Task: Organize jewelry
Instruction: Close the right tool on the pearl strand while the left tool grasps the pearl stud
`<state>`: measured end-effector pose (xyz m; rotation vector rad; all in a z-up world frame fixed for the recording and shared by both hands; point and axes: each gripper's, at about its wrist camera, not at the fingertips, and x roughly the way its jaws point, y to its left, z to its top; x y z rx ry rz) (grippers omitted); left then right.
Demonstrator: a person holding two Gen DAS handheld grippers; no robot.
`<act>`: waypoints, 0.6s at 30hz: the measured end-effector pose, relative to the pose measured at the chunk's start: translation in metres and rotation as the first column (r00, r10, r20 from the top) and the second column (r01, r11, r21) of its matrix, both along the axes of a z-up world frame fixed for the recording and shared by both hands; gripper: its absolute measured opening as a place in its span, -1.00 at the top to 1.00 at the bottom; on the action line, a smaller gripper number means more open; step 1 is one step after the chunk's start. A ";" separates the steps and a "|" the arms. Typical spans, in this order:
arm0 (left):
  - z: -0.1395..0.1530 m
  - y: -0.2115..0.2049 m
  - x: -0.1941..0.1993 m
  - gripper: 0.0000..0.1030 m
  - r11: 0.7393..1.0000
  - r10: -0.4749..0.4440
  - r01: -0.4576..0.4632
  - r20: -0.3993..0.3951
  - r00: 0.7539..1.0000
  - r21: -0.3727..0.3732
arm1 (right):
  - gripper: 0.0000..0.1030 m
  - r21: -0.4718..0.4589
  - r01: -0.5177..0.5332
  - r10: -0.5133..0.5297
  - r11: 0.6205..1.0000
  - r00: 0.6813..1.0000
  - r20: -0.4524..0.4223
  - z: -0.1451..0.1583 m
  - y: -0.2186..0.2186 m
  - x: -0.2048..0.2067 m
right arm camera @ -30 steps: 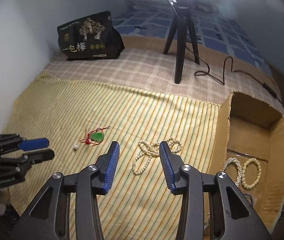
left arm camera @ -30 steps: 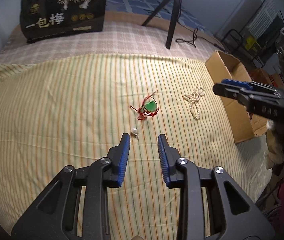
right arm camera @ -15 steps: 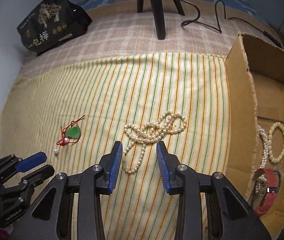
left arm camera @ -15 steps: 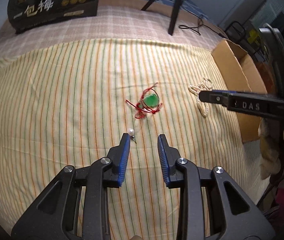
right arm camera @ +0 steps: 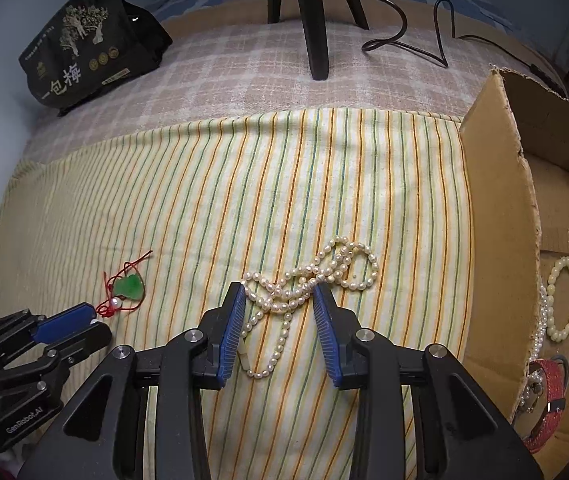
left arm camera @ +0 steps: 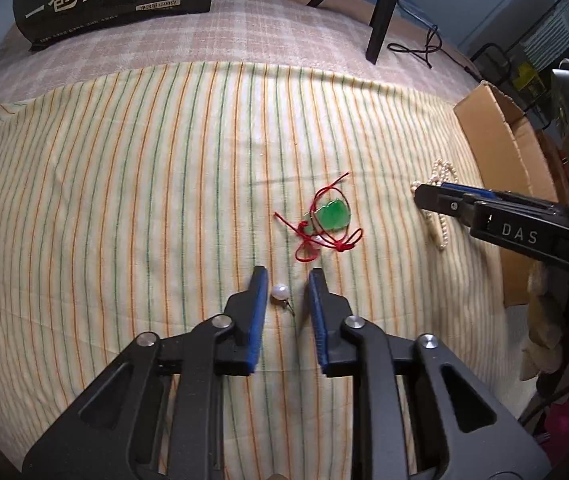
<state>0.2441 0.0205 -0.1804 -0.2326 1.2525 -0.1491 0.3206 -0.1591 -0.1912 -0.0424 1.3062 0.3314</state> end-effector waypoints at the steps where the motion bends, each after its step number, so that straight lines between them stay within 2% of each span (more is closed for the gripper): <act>1: -0.001 0.001 0.000 0.72 1.000 0.003 -0.003 0.000 1.000 0.002 | 0.35 -0.007 -0.003 0.003 1.000 1.000 0.003 -0.001 0.001 0.001; 4: -0.003 0.003 -0.001 0.87 1.000 0.010 -0.011 0.003 1.000 0.022 | 0.38 -0.035 -0.019 0.020 0.999 1.000 0.018 -0.002 0.006 0.002; 6: -0.002 0.003 -0.002 0.87 1.000 0.013 -0.013 0.006 1.000 0.018 | 0.52 -0.057 -0.034 0.036 0.998 0.999 0.034 -0.002 0.009 0.001; 8: -0.001 0.002 -0.004 0.87 1.000 0.009 -0.010 0.015 1.000 0.026 | 0.81 -0.057 -0.037 0.039 0.998 0.999 0.038 -0.002 0.008 0.002; 13: 0.008 0.002 -0.008 0.88 0.999 0.021 -0.022 0.041 0.999 0.024 | 0.88 -0.027 -0.041 0.042 0.999 0.998 0.042 0.001 0.004 0.002; 18: 0.027 0.012 -0.016 0.88 0.999 0.051 -0.051 0.087 0.995 -0.003 | 0.88 0.024 -0.044 0.042 0.999 0.997 0.065 0.021 -0.012 -0.008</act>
